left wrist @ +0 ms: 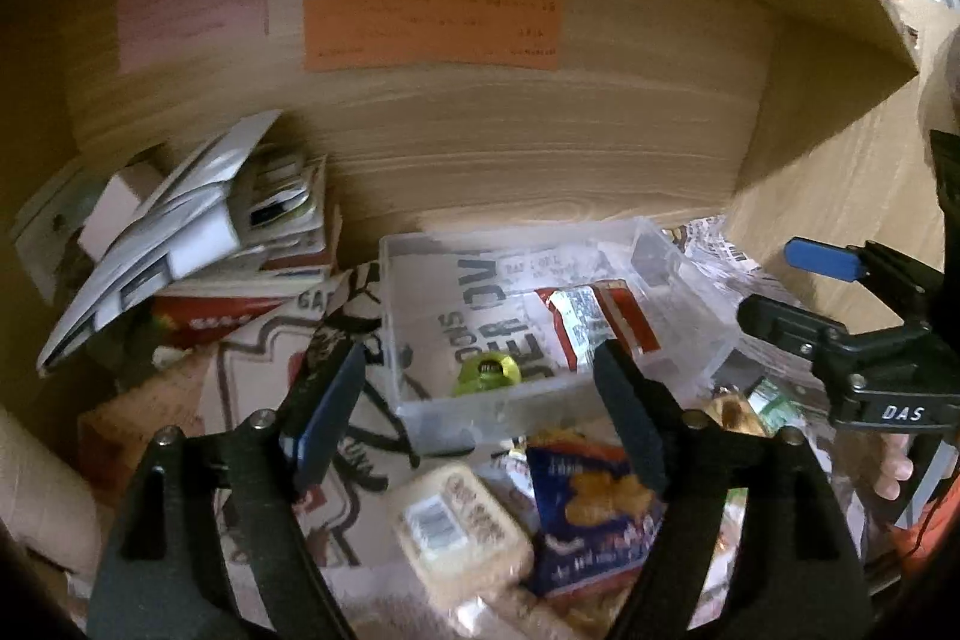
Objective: Organize snacks
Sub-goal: 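Grasp the cracker pack with left tool while right grasps green-edged biscuit bag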
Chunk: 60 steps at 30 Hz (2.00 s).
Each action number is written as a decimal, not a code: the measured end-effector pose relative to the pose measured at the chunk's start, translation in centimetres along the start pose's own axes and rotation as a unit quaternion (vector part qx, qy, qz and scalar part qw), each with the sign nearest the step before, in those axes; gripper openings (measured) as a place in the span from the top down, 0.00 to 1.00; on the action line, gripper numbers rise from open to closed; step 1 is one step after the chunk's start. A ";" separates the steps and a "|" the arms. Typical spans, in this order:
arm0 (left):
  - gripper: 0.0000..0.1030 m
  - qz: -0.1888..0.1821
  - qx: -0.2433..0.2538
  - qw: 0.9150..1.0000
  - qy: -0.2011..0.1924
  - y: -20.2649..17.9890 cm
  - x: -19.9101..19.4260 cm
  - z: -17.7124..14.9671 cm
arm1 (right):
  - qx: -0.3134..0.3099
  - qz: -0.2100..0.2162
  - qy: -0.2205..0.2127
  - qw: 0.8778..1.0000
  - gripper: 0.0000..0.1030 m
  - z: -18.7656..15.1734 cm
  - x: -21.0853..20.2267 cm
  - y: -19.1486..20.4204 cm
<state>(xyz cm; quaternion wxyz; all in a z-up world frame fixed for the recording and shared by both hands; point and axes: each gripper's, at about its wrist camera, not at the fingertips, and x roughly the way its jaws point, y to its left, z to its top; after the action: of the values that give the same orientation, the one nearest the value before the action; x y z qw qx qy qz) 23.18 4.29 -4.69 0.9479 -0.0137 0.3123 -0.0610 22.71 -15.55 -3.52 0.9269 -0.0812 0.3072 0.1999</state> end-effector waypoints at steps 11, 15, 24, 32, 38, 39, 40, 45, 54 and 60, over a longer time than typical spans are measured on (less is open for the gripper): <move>0.16 0.023 -0.010 1.000 0.002 1.0 -3.7 -5.1 | 0.030 0.013 -0.009 0.999 0.15 -3.5 -3.0 0.9; 0.15 0.028 -0.020 0.999 0.017 2.0 -4.3 -7.7 | 0.037 0.013 0.005 0.999 0.15 -4.9 -3.3 1.0; 0.15 0.057 -0.049 0.996 0.057 3.5 -3.0 -12.8 | 0.051 -0.002 0.040 0.998 0.15 -9.5 -3.2 1.2; 0.14 0.053 -0.065 0.994 0.074 4.9 -2.8 -15.3 | 0.090 0.002 0.079 0.993 0.15 -12.5 -2.2 0.3; 0.15 0.039 -0.068 0.993 0.083 4.4 -2.5 -15.6 | 0.096 0.006 0.095 0.991 0.16 -13.4 -1.1 0.4; 0.17 0.033 -0.071 0.993 0.086 4.3 -2.3 -15.7 | 0.095 0.010 0.099 0.990 0.19 -13.5 -0.8 0.6; 0.18 0.028 -0.073 0.993 0.087 4.1 -2.1 -15.8 | 0.094 0.013 0.103 0.990 0.22 -13.6 -0.5 0.8; 0.35 0.024 -0.071 0.994 0.084 3.3 -1.8 -15.5 | 0.079 0.018 0.105 0.991 0.41 -13.7 0.0 1.5; 0.66 0.055 -0.064 0.994 0.065 3.7 -2.8 -15.5 | 0.079 0.028 0.087 0.993 0.54 -13.8 -0.9 1.3; 0.67 0.059 -0.064 0.995 0.052 4.0 -3.9 -14.7 | 0.074 0.032 0.056 0.995 0.54 -12.8 -2.6 1.4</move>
<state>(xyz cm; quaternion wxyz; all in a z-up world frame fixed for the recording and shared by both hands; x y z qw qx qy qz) 11.77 8.96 -14.50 0.9295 -0.0530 0.3648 0.0145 13.40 -18.64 -12.21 0.9050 -0.0136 0.3746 0.2013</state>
